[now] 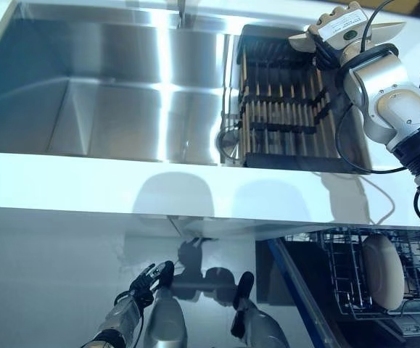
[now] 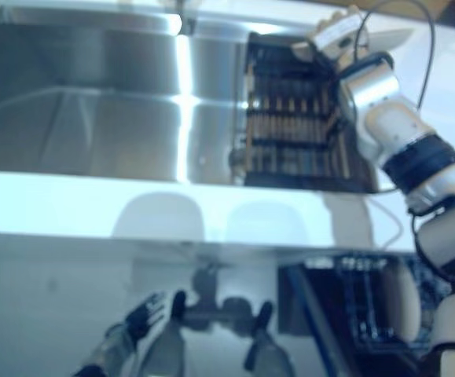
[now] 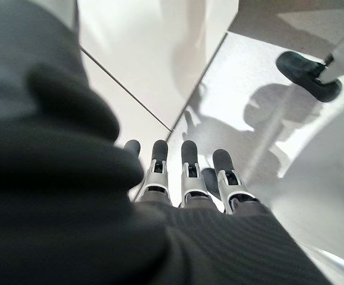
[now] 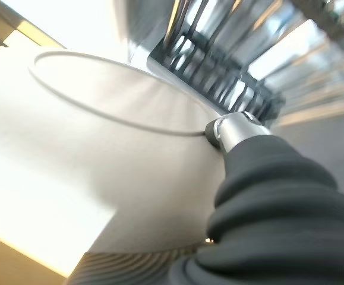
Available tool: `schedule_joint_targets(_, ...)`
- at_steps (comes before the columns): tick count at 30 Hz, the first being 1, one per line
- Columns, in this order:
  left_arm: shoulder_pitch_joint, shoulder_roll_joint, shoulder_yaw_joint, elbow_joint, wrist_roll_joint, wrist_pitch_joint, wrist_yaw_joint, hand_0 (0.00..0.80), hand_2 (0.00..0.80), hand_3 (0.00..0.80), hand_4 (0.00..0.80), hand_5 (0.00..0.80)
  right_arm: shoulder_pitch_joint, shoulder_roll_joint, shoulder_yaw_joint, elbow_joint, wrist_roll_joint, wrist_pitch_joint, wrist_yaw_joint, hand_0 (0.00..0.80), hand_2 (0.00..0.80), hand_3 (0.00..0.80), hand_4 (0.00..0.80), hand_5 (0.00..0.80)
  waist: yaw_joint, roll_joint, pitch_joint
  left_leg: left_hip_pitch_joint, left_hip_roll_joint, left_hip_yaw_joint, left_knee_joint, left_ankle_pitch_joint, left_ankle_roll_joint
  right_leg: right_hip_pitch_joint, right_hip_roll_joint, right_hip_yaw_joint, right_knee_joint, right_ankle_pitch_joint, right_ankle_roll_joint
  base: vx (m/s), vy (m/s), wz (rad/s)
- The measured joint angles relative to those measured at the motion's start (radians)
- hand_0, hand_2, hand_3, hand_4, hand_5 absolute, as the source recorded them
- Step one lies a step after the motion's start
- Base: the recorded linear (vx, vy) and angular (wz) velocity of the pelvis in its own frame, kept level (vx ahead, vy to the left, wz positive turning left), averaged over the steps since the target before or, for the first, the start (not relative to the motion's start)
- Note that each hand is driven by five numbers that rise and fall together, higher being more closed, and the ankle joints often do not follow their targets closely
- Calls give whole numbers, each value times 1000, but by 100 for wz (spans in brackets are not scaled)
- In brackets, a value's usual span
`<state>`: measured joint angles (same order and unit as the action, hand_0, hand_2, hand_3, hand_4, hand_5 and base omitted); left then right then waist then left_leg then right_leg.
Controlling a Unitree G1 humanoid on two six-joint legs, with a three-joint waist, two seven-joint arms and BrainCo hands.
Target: Take plates into dishwasher
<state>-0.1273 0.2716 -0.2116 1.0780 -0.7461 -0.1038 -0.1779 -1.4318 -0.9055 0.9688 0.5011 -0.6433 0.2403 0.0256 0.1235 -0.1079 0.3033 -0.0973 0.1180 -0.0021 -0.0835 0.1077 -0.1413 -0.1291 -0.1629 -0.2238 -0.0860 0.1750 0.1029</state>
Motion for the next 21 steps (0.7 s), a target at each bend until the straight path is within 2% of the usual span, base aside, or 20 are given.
schedule_joint_targets(8,83,-3,0,10,27,1,1,0,0,0,0,0,1,-17,-51,-14,289,11,-11,800,800,800,800,800,-38,-3,-127,58,2,47,-1,-22,6,28,2,44,-1,-7,4,85,-9,-16)
schedule_joint_targets(11,107,-8,1,18,45,2,1,0,0,0,0,0,4,-19,-103,-4,404,38,-7,800,800,800,800,800,-56,0,-154,77,3,56,-1,-28,6,41,3,52,-2,-11,7,60,-9,-12)
schedule_joint_targets(15,123,-15,1,46,67,3,-4,0,0,0,0,0,75,-19,-231,38,589,82,12,800,800,800,800,800,-71,-2,-201,110,7,87,-1,-41,7,56,8,79,-4,-12,7,73,-15,-19)
schedule_joint_targets(21,132,-17,0,64,107,4,-20,0,0,0,0,0,173,-46,-295,68,674,94,17,800,800,800,800,800,-109,0,-246,140,18,127,-2,-52,2,61,21,114,-4,-13,6,52,-18,-21)
